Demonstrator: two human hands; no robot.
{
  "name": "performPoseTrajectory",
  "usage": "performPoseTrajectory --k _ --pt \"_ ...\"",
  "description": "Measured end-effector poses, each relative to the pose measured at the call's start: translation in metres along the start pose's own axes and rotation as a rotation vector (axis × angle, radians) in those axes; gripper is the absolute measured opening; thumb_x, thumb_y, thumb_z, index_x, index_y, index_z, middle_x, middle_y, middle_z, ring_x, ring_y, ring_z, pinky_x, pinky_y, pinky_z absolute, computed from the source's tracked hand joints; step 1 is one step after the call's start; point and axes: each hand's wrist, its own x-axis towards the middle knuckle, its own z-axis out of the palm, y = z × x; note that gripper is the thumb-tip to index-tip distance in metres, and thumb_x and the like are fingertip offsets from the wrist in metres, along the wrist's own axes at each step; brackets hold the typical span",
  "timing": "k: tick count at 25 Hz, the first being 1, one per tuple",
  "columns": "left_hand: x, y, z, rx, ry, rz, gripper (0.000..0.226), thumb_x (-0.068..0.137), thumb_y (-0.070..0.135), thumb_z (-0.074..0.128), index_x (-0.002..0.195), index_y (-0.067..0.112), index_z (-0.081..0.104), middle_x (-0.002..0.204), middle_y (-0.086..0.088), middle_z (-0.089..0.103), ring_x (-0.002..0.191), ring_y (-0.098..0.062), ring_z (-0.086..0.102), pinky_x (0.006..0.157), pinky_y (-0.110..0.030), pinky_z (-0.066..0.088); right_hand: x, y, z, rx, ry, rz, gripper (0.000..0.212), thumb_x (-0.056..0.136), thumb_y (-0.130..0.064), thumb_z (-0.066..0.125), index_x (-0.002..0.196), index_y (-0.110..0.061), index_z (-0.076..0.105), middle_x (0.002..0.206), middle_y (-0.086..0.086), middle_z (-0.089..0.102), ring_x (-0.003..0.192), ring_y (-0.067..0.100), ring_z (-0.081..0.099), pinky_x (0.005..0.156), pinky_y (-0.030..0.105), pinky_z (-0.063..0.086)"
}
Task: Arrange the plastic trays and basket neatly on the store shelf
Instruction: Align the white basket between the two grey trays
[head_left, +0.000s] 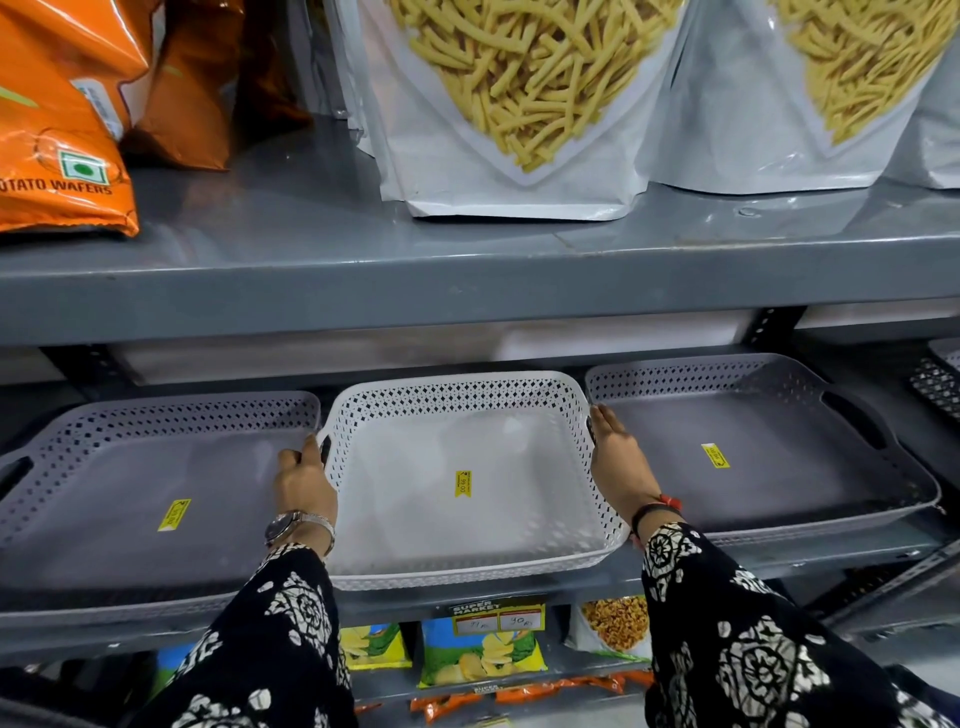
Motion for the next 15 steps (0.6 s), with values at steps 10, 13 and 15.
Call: performPoseTrajectory --k 10,13,15 --pt "-0.0017 0.0010 0.0008 -0.027 0.027 0.010 0.061 0.082 -0.022 0.041 0.140 -0.003 0.035 0.116 -0.036 0.047 0.093 -0.049 0.056 0.083 -0.050 0.048 -0.0024 0.0013 -0.0005 0.008 0.011 0.016 0.067 0.080 0.019 0.028 0.144 -0.003 0.024 0.156 0.010 0.022 0.134 0.029 0.038 0.103 0.038 0.042" --pt "-0.0004 0.0009 0.0021 -0.026 0.029 0.010 0.062 0.082 -0.021 0.041 0.141 -0.002 0.035 0.117 -0.036 0.047 0.094 -0.048 0.055 0.084 -0.049 0.048 -0.0017 0.0037 0.0010 0.007 0.022 0.002 0.063 0.083 0.016 0.030 0.143 -0.003 0.027 0.155 0.011 0.025 0.133 0.029 0.040 0.102 0.038 0.042" --pt "-0.0017 0.0011 0.0013 -0.023 0.017 0.015 0.063 0.082 -0.021 0.040 0.141 -0.001 0.033 0.119 -0.035 0.046 0.096 -0.047 0.055 0.085 -0.048 0.048 -0.0011 0.0041 0.0008 0.017 0.026 -0.002 0.061 0.084 0.014 0.031 0.142 -0.004 0.028 0.154 0.011 0.026 0.133 0.030 0.040 0.103 0.036 0.041"
